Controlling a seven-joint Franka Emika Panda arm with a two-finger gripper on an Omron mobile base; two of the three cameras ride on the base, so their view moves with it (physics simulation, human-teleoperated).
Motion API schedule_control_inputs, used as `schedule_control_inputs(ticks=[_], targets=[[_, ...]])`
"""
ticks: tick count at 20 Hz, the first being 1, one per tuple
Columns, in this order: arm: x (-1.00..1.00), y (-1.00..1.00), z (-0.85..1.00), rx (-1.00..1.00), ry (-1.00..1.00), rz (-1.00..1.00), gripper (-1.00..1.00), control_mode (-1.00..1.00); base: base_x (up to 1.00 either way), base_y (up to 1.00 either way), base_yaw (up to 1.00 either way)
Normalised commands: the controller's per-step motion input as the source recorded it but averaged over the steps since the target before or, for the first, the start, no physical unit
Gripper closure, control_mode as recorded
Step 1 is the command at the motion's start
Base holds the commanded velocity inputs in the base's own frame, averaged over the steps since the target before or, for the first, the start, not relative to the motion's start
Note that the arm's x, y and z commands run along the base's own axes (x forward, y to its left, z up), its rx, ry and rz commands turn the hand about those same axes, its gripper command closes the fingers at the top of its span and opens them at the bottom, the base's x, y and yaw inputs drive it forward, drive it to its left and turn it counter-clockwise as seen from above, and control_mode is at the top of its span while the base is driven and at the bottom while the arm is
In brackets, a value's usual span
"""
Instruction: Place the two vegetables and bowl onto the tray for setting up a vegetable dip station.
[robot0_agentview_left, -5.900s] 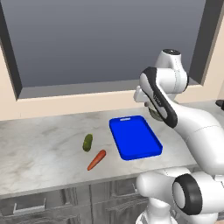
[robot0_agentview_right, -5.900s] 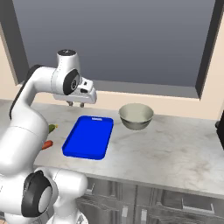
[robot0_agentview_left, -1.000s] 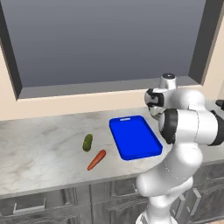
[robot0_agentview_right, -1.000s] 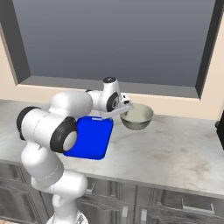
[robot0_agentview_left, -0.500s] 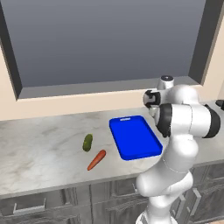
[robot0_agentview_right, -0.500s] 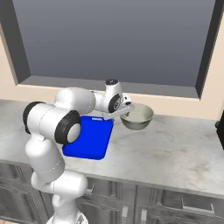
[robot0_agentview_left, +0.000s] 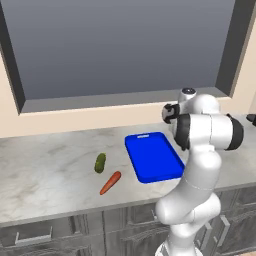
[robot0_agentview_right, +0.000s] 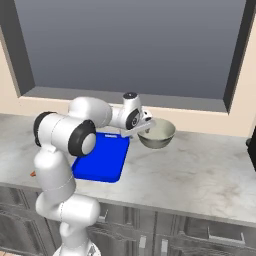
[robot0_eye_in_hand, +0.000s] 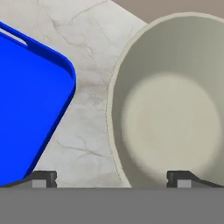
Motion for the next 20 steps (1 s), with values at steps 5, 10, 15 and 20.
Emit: schedule_control_inputs(ticks=[5, 10, 15, 20], targets=[[0.22, -0.05, -0.17, 0.00, 0.00, 0.00, -1.00, -1.00, 0.00, 0.00, 0.00], [0.23, -0.06, -0.16, 0.00, 0.01, 0.00, -1.00, -1.00, 0.00, 0.00, 0.00], [0.24, -0.05, -0.15, 0.00, 0.01, 0.00, -1.00, -1.00, 0.00, 0.00, 0.00], [0.08, -0.02, -0.15, 0.00, 0.00, 0.00, -1.00, -1.00, 0.00, 0.00, 0.00]])
